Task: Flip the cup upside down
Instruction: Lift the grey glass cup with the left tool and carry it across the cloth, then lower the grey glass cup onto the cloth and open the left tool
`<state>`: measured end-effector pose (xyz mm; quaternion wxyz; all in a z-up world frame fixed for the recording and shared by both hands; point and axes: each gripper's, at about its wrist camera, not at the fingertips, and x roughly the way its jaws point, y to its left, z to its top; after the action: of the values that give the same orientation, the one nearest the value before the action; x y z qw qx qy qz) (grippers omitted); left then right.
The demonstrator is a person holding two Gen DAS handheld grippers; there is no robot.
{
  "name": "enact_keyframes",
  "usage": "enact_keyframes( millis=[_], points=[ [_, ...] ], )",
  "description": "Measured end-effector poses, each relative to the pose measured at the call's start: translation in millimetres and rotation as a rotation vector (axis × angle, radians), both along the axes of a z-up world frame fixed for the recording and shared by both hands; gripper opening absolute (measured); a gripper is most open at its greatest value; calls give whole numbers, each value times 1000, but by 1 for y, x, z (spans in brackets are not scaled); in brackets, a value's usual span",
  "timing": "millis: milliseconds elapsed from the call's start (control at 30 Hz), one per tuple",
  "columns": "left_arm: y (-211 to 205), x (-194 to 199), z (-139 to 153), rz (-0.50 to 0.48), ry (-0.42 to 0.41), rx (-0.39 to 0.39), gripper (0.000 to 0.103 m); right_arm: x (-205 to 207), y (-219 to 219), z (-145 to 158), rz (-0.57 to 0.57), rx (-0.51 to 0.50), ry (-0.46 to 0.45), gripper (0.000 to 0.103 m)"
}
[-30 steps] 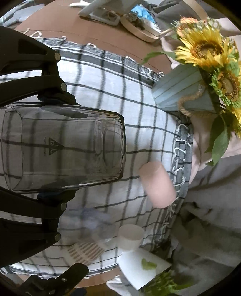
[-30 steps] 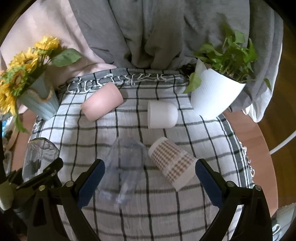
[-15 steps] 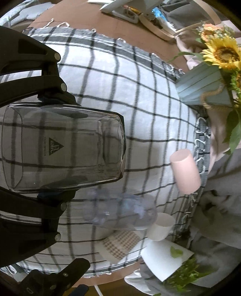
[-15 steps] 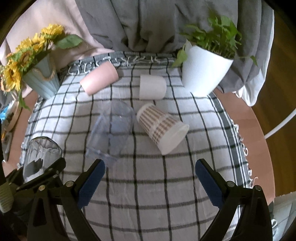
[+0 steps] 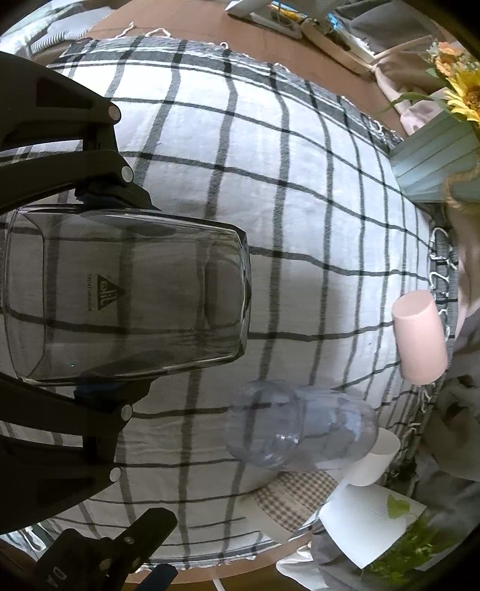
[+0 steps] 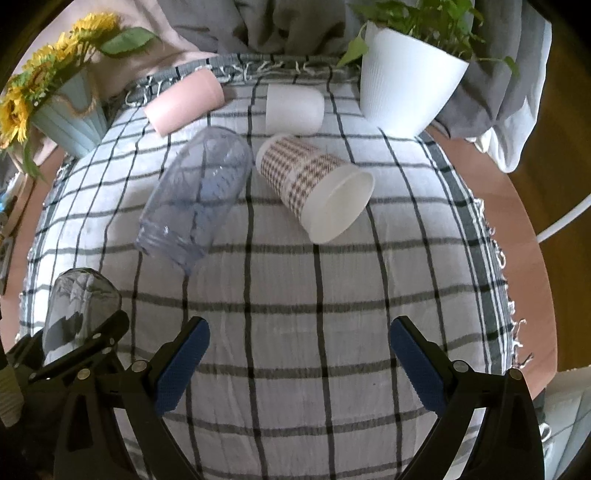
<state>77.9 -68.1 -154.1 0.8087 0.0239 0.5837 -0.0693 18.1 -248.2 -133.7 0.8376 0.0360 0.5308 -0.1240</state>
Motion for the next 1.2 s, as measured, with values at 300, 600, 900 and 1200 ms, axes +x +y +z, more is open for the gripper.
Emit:
enact_keyframes(
  millis=[300,600,900,1200],
  points=[
    [-3,-9,-10,-10,37,4,67,-5,2,-9,8,-2,24,99],
    [0,-12,-13,-4,56,-2,67,-7,7,-14,11,-7,40,99],
    [-2,-13,3,-17,7,14,81,-9,9,-14,9,-1,46,99],
    [12,-20,28,-3,-10,-32,84,-16,13,7,3,-3,9,99]
  ],
)
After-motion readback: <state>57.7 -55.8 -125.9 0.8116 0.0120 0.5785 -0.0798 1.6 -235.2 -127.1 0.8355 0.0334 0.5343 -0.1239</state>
